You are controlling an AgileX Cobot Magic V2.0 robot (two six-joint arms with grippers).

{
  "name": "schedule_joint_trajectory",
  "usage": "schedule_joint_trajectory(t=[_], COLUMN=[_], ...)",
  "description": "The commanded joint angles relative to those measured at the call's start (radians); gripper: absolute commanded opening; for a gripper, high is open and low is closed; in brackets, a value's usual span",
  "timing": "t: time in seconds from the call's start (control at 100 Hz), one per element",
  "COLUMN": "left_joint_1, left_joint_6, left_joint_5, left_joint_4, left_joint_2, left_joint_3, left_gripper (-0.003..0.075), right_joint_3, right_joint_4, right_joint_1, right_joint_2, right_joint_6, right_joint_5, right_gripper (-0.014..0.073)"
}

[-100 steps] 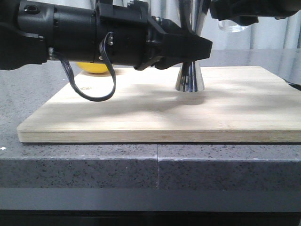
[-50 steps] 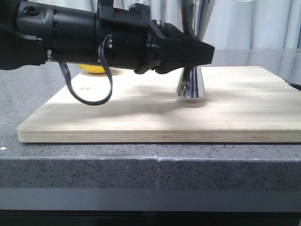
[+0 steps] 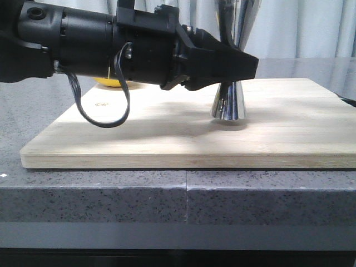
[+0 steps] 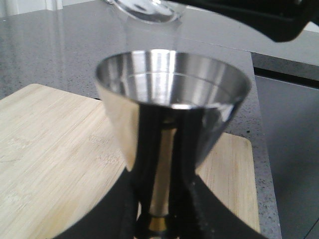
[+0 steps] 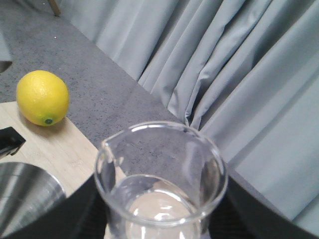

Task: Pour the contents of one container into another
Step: 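Move the beaker over the jigger and tilt it with the right gripper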

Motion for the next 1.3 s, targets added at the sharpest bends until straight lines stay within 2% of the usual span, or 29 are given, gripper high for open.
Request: schedule_joint_trajectory(t=[0.0, 0.49, 1.29], left_joint_1=[-0.002, -0.002, -0.002], left_joint_6=[-0.01, -0.01, -0.011], left_joint_5=[-0.077, -0.1, -0.1], left_joint_4=[-0.04, -0.032, -0.032], left_joint_2=[-0.059, -0.059, -0.059], left_joint_3=[-0.025, -0.025, -0.025], left_gripper=[-0.0021, -0.0021, -0.0021], right_joint_3=[-0.063, -0.134, -0.134], right_joint_4=[-0.034, -0.19, -0.372], right_joint_1=[0.002, 0.002, 0.002], right_joint_2=[-0.027, 0.015, 0.015], right_joint_6=[-0.007, -0.007, -0.007], right_joint_5=[-0.075, 0.015, 0.025], right_gripper=[0.023, 0.023, 0.023])
